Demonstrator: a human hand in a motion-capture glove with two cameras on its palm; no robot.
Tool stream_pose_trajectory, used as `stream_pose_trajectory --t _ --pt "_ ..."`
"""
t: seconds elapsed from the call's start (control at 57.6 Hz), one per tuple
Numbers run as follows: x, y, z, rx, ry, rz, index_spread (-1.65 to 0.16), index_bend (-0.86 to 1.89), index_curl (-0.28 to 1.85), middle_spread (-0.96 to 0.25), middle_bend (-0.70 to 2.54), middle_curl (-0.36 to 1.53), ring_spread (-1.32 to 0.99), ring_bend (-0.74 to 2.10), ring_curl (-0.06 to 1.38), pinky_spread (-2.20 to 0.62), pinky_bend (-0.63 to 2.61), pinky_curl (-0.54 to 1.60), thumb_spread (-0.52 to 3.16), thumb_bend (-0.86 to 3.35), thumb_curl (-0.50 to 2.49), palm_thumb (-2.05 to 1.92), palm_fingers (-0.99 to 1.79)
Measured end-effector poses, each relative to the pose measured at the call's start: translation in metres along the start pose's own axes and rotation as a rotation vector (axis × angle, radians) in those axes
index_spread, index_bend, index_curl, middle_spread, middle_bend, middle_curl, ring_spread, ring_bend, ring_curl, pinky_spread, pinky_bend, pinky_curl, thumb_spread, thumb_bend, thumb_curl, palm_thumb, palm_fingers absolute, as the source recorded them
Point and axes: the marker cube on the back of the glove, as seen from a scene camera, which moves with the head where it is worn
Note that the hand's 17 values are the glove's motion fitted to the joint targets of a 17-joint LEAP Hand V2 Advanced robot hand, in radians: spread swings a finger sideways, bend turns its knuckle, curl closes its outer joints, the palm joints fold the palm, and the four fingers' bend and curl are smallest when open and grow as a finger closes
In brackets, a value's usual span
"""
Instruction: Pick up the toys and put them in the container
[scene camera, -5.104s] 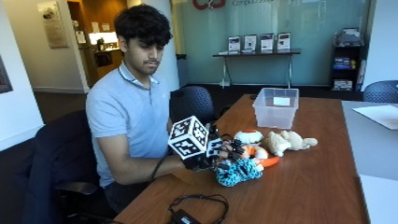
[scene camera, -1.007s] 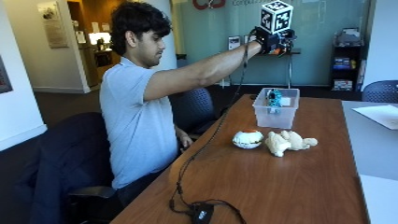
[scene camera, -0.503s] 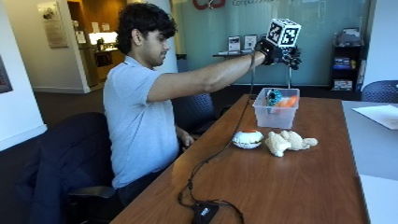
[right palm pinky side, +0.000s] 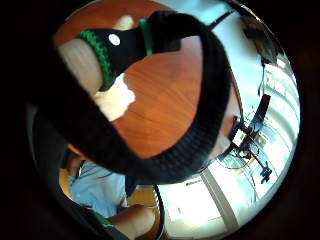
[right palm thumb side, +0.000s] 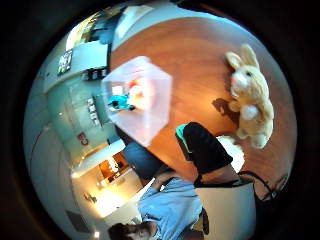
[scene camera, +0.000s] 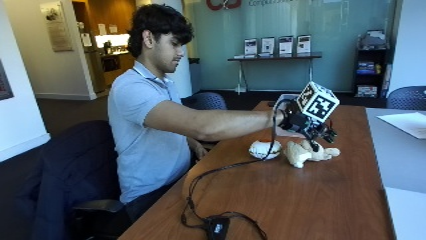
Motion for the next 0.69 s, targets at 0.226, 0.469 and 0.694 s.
stream_pose_trajectory --t 0.226,0.469,0.694 --pt "0.015 -0.016 0.054 0.023 0.138 0.016 -0.31 0.09 0.22 0.06 0.07 0.20 0.03 0.17 0.27 0.02 1.38 0.42 1.47 0.03 0.33 0.09 -0.26" --pt "0.010 -0.037 0.072 0.218 0.086 -0.064 -0.31 0.18 0.16 0.06 0.12 0.17 -0.13 0.89 0.46 -0.26 1.51 0.42 1.67 0.36 0.43 0.55 0.37" --pt "0.026 -0.038 0.067 0.367 -0.046 -0.109 -0.31 0.41 0.29 0.02 0.23 0.23 -0.23 1.00 0.55 -0.30 1.33 0.39 1.38 0.43 0.62 0.82 0.70"
